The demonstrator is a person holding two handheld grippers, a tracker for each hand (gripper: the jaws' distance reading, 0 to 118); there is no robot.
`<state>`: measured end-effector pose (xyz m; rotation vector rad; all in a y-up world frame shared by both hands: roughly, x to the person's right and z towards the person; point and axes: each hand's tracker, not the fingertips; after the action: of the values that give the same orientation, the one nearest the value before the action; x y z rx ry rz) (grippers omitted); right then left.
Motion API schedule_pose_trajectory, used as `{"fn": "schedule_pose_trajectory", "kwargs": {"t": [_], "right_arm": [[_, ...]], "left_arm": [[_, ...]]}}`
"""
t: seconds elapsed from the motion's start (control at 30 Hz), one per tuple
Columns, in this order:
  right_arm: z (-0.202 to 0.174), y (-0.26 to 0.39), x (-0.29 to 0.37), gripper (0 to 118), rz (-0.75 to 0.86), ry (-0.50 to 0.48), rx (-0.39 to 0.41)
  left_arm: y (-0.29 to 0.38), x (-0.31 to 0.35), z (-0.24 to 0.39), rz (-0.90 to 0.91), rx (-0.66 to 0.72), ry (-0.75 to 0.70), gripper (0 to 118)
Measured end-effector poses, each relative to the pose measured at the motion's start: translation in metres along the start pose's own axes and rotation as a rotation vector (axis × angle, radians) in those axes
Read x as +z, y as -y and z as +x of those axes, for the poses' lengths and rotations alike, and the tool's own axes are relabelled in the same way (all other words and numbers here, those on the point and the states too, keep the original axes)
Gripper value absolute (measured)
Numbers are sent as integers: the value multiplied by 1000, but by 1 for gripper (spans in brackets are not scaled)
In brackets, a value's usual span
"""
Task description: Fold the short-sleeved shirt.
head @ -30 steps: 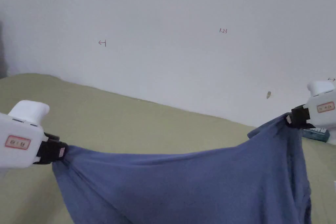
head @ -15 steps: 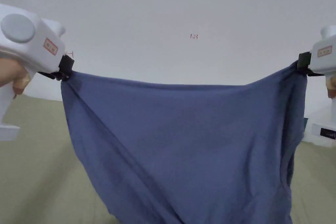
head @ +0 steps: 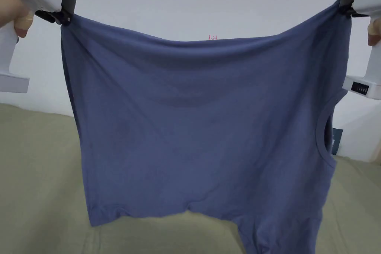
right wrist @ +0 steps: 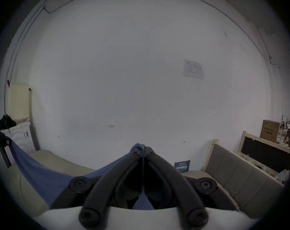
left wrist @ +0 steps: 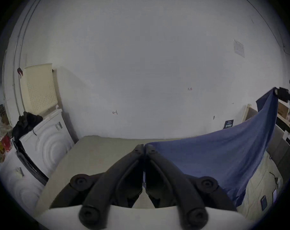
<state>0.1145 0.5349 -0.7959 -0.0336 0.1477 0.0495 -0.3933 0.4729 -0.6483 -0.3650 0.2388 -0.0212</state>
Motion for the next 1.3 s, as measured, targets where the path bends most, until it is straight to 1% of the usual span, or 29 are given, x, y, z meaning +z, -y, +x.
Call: {"fn": "schedule_pose_trajectory", "kwargs": {"t": [0.07,0.17,0.23,0.3,0.37,0.5,0.57,0.6,0.67,0.7,0.83,0.87,1.03,1.17,1.2,1.23,1.3], "right_arm": [[-3,-2,4,0,4,-16,20],[-6,6,7,0,-59,-28,52],[-4,15,9,0,-97,-31,35],[-1,26,11,0,-125,-17,38],[5,36,13,0,-142,-20,25],[19,57,22,0,-197,-18,-36],[23,67,31,0,-206,-23,-31],[25,72,37,0,-214,-35,-24],[26,82,48,0,-239,-39,-9],[26,87,58,0,-250,-50,3],[30,107,94,0,-290,-66,11],[31,112,103,0,-300,-62,18],[40,140,164,0,-326,-105,-10],[43,163,214,0,-401,-105,-33],[45,172,233,0,-422,-103,-51],[47,178,246,0,-421,-107,-40],[51,195,275,0,-437,-99,-57]], "left_arm": [[0,5,-1,-12,0,-11,2],[7,11,-3,-26,-17,-12,2],[13,16,-6,-37,-19,-7,2],[21,22,-8,-45,-10,-4,2],[30,27,-12,-51,-3,0,2],[46,36,-13,-61,34,14,2],[57,42,-13,-86,43,36,2],[59,32,-30,-97,38,42,2],[67,30,-40,-120,37,67,2],[72,32,-41,-125,37,64,2],[93,45,-48,-112,27,96,2],[98,47,-51,-133,48,109,2],[134,74,-59,-158,76,97,2],[166,114,-66,-178,96,133,2],[178,125,-69,-182,94,140,2],[189,136,-71,-179,88,139,2],[214,163,-69,-201,100,163,2]]}}
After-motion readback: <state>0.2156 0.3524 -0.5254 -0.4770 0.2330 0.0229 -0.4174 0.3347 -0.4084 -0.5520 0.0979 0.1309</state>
